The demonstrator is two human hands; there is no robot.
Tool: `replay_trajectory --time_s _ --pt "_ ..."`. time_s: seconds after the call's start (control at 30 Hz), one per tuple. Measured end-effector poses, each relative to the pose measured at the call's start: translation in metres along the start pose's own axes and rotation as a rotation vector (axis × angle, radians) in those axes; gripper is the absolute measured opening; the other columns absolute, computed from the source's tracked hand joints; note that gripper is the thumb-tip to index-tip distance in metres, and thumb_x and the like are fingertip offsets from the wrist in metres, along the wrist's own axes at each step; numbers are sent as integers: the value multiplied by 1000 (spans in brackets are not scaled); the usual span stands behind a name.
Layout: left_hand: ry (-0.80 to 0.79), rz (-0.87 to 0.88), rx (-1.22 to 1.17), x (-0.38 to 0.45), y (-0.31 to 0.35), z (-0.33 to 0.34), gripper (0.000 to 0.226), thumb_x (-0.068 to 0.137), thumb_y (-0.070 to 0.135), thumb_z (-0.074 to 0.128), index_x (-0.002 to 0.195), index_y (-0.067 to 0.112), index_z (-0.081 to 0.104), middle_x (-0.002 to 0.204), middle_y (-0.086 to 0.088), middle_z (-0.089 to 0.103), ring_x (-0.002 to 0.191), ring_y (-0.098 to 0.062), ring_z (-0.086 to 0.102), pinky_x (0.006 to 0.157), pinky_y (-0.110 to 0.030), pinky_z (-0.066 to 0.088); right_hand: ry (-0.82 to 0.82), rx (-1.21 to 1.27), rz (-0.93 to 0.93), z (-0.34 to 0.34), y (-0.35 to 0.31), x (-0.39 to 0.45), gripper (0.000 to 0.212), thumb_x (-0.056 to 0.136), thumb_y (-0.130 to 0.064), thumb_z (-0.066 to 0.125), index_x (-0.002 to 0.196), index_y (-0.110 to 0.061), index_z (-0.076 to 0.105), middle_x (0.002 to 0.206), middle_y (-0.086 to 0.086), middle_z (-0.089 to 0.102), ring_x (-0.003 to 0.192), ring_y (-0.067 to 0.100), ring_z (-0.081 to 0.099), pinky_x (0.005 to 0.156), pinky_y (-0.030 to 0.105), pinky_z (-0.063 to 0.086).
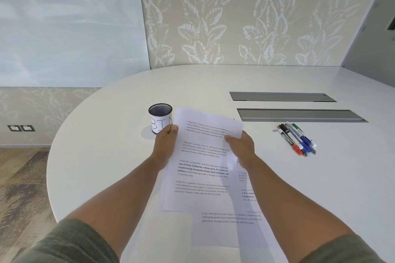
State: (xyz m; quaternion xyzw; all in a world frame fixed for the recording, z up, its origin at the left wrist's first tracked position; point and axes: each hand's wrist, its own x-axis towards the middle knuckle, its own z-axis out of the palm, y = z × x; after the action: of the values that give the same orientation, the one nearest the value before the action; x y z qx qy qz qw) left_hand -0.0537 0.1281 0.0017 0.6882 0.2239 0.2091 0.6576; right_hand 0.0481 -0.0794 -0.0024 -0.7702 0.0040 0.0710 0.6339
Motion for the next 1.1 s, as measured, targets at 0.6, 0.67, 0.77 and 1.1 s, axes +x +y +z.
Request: replay_trajectory --time_s 0.6,0.67,0.77,1.1 --pt "-260 72 -70 -2 -10 3 40 78 30 84 113 16 71 107 0 78 97 -20 75 88 -42 60 15 183 -20 -10 -5 -3 17 83 -13 75 95 -14 62 98 2 71 86 22 67 79 37 57" --pt "-221 90 -22 0 -16 2 41 77 17 85 114 14 69 105 2 78 95 -17 75 86 -39 59 31 183 -32 -11 -5 -2 21 83 -18 76 97 -15 61 99 1 71 89 21 67 83 38 56" --pt "-156 87 -64 3 -20 0 39 78 13 83 115 15 69 103 4 78 92 -14 75 81 -33 60 129 109 -48 -14 -3 -1 36 80 -33 78 105 -18 58 105 -4 63 99 19 60 86 34 52" --pt "-152 68 -65 9 -22 -8 25 81 16 82 103 22 72 98 6 79 88 -16 76 68 -25 60 312 -293 294 -55 23 4 69 75 -24 65 138 -15 40 125 9 53 122 29 40 101 50 41"
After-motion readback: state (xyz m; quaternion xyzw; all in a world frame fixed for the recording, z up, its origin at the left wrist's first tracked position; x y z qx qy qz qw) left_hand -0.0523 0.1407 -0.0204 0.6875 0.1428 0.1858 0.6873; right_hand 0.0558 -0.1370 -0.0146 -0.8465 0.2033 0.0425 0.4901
